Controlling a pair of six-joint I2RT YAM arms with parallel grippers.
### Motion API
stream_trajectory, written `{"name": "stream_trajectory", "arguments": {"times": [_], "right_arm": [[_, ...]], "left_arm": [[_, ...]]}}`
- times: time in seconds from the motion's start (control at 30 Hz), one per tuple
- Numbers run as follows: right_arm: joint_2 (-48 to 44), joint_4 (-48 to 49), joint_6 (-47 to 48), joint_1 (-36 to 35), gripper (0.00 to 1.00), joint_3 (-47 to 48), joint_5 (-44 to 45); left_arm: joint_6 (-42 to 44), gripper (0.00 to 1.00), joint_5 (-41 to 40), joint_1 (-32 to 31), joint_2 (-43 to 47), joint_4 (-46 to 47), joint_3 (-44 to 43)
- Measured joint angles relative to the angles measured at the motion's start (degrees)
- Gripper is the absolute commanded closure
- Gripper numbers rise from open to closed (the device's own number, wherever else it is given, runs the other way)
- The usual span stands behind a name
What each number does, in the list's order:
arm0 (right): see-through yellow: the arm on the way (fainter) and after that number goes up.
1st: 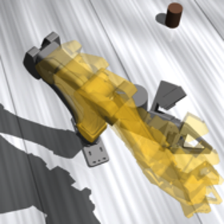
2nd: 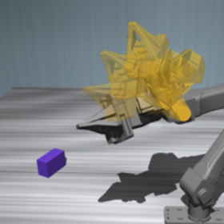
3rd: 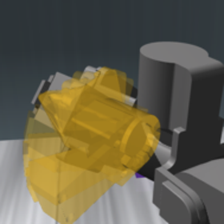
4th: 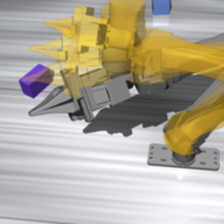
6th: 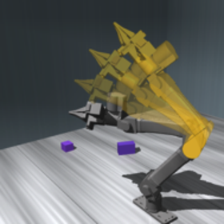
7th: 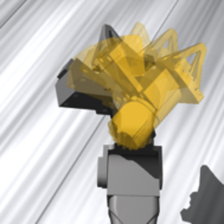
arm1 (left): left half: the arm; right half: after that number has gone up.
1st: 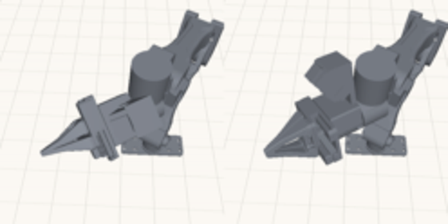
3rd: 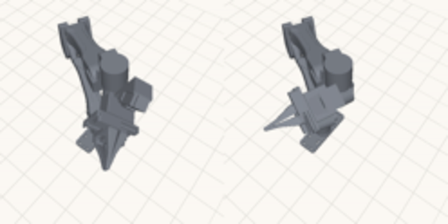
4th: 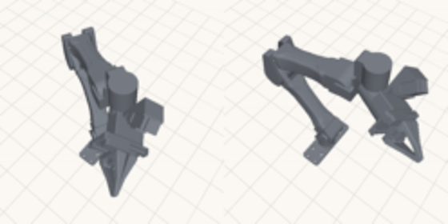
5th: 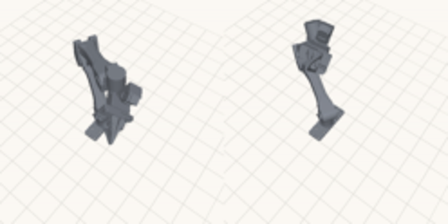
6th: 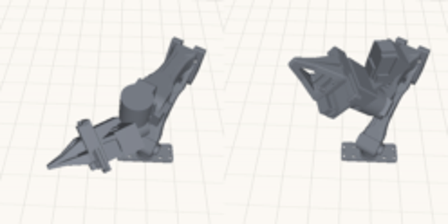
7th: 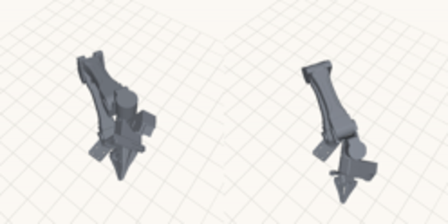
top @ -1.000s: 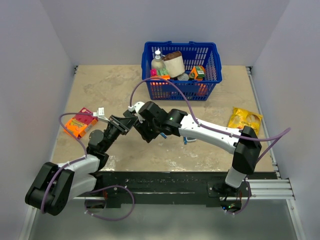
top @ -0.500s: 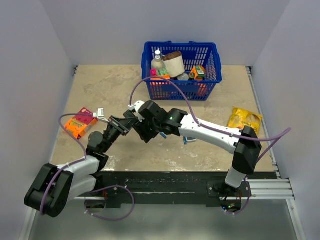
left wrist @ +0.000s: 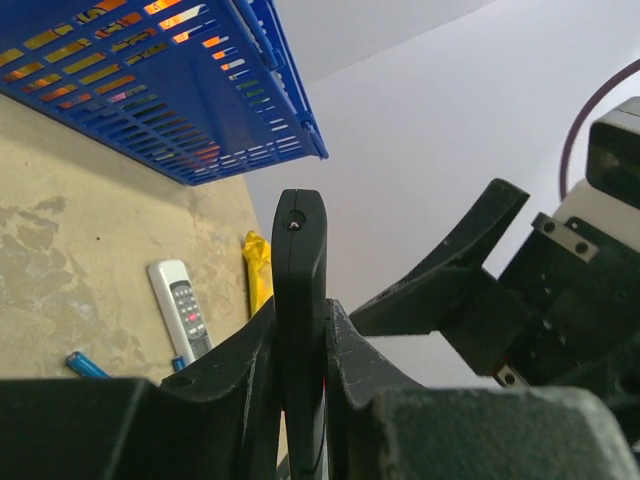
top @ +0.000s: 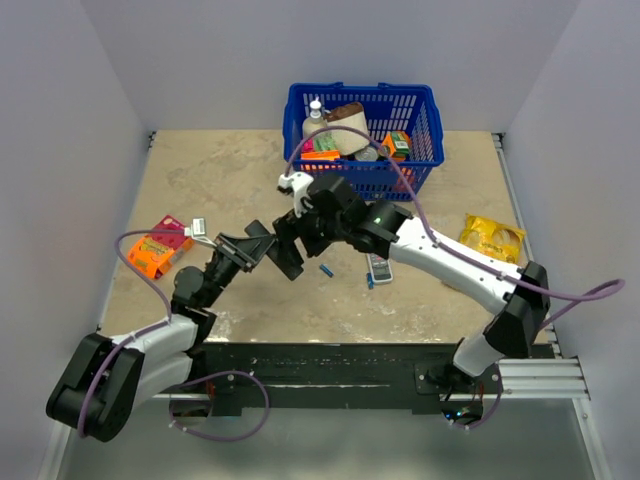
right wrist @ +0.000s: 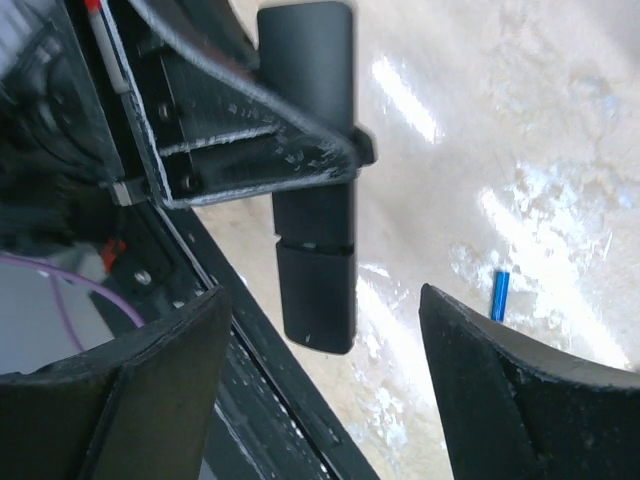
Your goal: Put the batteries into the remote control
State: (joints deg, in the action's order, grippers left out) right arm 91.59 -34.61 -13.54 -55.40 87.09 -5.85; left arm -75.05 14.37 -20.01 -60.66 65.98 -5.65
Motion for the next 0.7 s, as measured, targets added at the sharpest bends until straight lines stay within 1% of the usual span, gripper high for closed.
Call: {"name": "stream_trajectory", "arguments": {"times": [0.17, 0.23, 0.5, 0.7], "right_arm": [[-5.22, 5.44, -3.37, 6.67, 0.26, -4.15, -8.74], [-6.38, 7.43, -4.76, 8.24, 0.26, -6.01, -11.15], [-6.73, 13.79, -9.81, 9.07, 0.27, -12.79, -20.83], [-6.58, 18.99, -13.05, 9.94, 0.32, -15.56, -24.72]], "left_arm": [[-1.55, 1.00, 0.00, 0.00, 0.83, 1.03, 0.00], [-2.36, 1.00, 0.04, 0.00, 0.90, 1.51, 0.00], [-4.50, 1.00, 0.46, -0.09, 1.29, 2.95, -0.37], [-5.49, 1.00, 0.68, -0.39, 1.46, 3.87, -1.31]]}}
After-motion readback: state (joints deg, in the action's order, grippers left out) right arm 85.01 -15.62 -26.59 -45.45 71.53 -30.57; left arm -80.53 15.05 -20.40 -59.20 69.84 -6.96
